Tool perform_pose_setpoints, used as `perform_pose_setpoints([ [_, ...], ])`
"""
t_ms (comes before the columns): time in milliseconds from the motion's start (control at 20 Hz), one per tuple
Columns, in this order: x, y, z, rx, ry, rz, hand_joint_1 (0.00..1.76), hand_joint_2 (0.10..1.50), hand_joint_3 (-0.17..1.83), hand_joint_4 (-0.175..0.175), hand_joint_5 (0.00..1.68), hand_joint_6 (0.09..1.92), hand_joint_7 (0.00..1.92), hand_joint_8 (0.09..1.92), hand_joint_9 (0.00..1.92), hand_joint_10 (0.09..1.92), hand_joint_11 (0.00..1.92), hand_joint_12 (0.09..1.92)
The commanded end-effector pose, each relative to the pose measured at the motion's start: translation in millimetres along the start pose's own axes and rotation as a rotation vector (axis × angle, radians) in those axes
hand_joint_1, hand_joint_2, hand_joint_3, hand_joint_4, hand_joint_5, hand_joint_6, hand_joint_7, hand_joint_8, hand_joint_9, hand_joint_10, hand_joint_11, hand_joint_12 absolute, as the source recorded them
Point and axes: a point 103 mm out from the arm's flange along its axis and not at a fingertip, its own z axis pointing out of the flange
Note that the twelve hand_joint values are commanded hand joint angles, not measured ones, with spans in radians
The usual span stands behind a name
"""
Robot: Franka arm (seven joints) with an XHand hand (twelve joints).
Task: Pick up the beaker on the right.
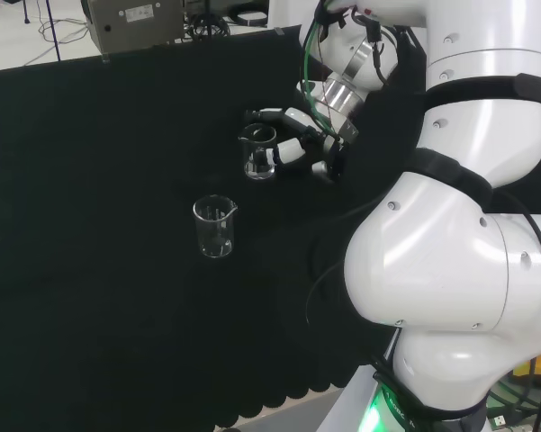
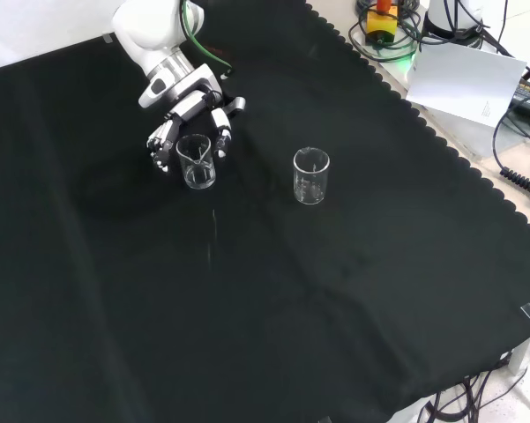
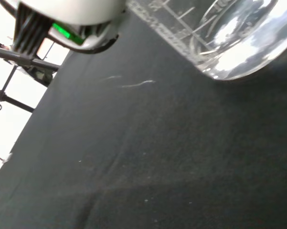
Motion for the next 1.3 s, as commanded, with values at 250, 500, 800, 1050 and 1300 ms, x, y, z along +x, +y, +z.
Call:
perform_pose_setpoints([
  [250, -3, 3, 5, 0.012, 0.042, -0.002, 0.96, 0.49, 0.68, -0.007, 0.46, 0.09, 0.26, 0.61, 0.40, 0.55, 0.05, 1.39],
  [500, -10, 1, -3, -0.030, 0.050, 0.008, 0.99, 0.50, 0.68, -0.002, 0.57, 0.26, 0.35, 0.60, 0.48, 0.53, 0.08, 1.36],
  [800, -21, 0, -8, -0.020, 0.063, 0.024, 1.07, 0.52, 0.71, -0.001, 0.50, 0.93, 0.45, 0.64, 0.61, 0.51, 0.13, 1.35],
  [1050, -26, 2, -9, -0.009, 0.074, 0.026, 1.14, 0.52, 0.73, -0.008, 0.41, 0.95, 0.44, 0.65, 0.63, 0.52, 0.15, 1.35],
  [1300, -32, 3, -15, -0.001, 0.085, 0.020, 1.15, 0.50, 0.77, -0.012, 0.34, 0.86, 0.39, 0.66, 0.63, 0.52, 0.16, 1.34],
])
